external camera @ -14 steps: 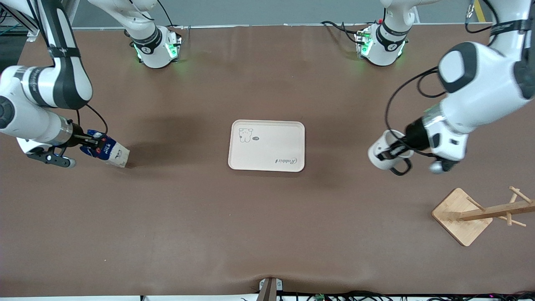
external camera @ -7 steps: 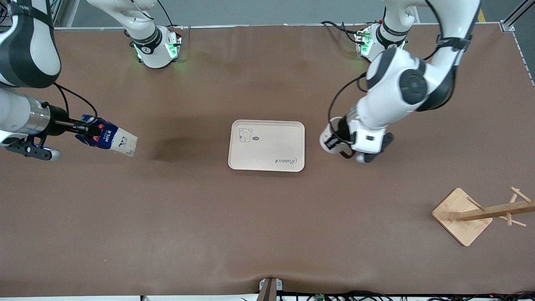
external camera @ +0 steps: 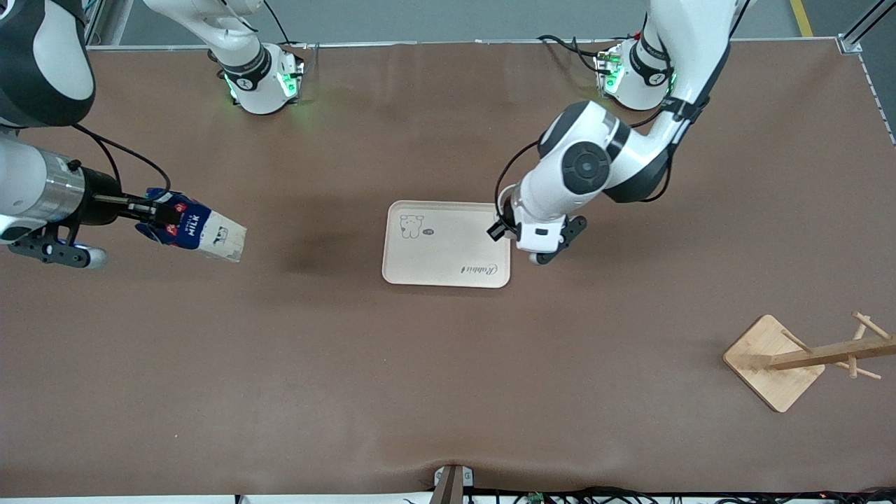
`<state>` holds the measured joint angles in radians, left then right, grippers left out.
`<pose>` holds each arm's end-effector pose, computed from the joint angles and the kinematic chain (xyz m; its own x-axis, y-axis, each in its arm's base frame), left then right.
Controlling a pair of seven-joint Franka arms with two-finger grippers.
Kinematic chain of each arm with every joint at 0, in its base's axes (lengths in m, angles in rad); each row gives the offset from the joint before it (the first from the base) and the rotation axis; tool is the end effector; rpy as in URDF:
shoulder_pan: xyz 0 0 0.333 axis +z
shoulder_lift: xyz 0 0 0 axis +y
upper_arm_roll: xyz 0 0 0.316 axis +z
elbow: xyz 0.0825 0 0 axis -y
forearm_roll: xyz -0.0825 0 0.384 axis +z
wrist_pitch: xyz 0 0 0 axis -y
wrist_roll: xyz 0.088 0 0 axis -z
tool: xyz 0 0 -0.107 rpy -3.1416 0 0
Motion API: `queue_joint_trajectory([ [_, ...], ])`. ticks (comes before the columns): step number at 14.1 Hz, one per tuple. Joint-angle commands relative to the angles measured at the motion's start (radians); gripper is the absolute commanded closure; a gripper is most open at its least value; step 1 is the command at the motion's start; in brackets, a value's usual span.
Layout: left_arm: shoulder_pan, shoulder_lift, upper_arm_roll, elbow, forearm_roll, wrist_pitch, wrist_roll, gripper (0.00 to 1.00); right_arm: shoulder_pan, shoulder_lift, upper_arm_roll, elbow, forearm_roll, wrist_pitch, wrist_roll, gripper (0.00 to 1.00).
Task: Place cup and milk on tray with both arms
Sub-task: 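Carry the mug off the stand toward the tray while the right gripper lifts the carton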
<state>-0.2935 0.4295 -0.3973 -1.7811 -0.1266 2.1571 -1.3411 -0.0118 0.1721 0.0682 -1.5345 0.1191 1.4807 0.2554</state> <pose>0.5083 -0.3997 0.3317 0.7059 0.6573 -0.2638 0.6858 -0.7275 0.0225 0.5873 0.0438 0.5371 0.9508 -0.1853 -0.2483 -0.2081 -0.9757 -0.0688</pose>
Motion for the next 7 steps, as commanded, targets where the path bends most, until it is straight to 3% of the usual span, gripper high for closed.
queue_joint_trajectory([
  [1, -0.062, 0.102, 0.005, 0.078, 0.096, -0.005, -0.139, 1.00, 0.048, 0.020, -0.007, 0.063, 0.016, -0.026, -0.016, 1.00],
  [7, -0.111, 0.199, 0.012, 0.103, 0.157, 0.087, -0.227, 1.00, 0.137, 0.081, -0.007, 0.063, 0.010, -0.010, 0.036, 1.00],
])
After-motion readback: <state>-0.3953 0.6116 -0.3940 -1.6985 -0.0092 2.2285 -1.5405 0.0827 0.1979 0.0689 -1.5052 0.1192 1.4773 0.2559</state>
